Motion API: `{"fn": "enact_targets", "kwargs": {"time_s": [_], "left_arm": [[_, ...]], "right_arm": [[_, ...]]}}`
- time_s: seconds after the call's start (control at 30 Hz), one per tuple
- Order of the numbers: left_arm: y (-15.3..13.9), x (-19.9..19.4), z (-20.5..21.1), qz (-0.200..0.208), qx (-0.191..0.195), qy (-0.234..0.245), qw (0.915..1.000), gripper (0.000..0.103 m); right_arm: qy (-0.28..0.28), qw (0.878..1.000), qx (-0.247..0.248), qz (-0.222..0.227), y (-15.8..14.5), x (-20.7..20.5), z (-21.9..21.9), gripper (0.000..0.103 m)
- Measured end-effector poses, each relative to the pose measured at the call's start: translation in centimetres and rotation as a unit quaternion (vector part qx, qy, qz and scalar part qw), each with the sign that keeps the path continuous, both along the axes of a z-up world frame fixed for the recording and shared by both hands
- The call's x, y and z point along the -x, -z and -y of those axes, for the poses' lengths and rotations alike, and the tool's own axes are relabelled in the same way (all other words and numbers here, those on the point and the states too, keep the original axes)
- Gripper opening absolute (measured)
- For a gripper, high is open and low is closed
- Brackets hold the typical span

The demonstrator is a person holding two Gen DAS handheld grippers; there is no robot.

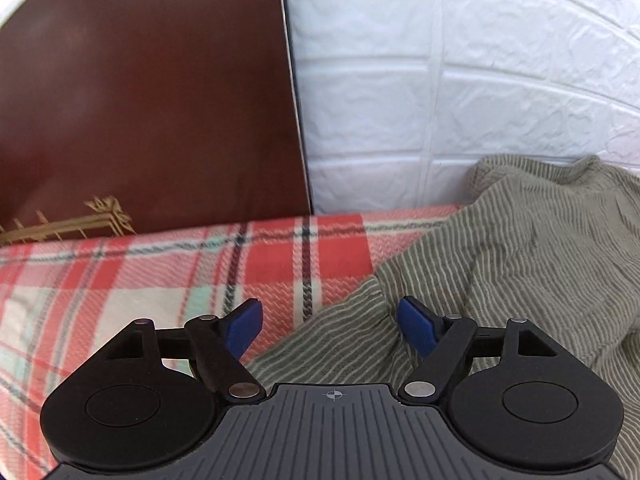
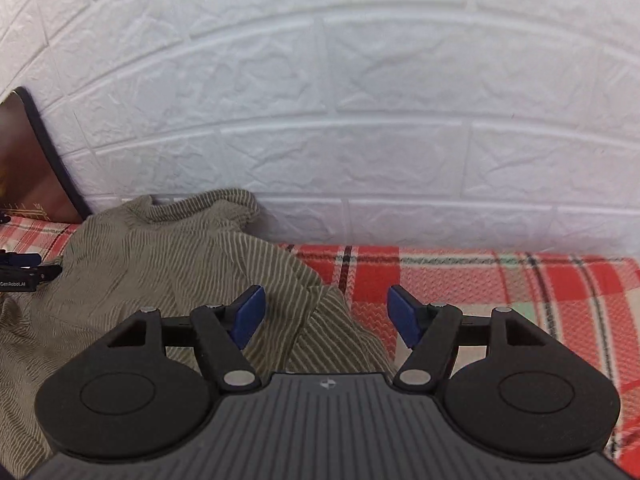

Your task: Fold clothes

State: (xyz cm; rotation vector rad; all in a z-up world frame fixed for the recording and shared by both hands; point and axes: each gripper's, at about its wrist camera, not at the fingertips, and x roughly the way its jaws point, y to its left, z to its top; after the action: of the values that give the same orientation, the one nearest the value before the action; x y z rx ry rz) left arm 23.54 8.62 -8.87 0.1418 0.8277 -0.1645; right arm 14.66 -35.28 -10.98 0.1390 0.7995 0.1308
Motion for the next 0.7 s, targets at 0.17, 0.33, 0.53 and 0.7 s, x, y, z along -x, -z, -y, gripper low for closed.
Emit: {"fn": "enact_targets", "kwargs": {"time_s": [0.17,0.33,0.53,0.7], "left_arm": [[0.1,-0.2,-0.2,0.002,0.039,0.024,0.999,0.0],[-1.6,-0.6,0.2,0.056,0.035,0.003,0.9978,0.0],[0.3,-3.0,2.2,0.046,-0.021,-0.031,0.9982,0.001],[-0.5,-1.2,2.8,0.082,-0.083,-0.028,0.9928,0.076]], "right_arm": [[-0.035,0.999,-0.034,-0.026,1.2,-0.6,-0.3,0.01],[-0.01,0.997,-0.054,0.055,-1.3,-0.5,0.4,0.009],[0.029,0.999,-0.015,0.009,0.7,-2.6,0.6,0.013],[0.061,0.998,-0.024,0.013,0.8,-0.6,1.6,0.066]]}}
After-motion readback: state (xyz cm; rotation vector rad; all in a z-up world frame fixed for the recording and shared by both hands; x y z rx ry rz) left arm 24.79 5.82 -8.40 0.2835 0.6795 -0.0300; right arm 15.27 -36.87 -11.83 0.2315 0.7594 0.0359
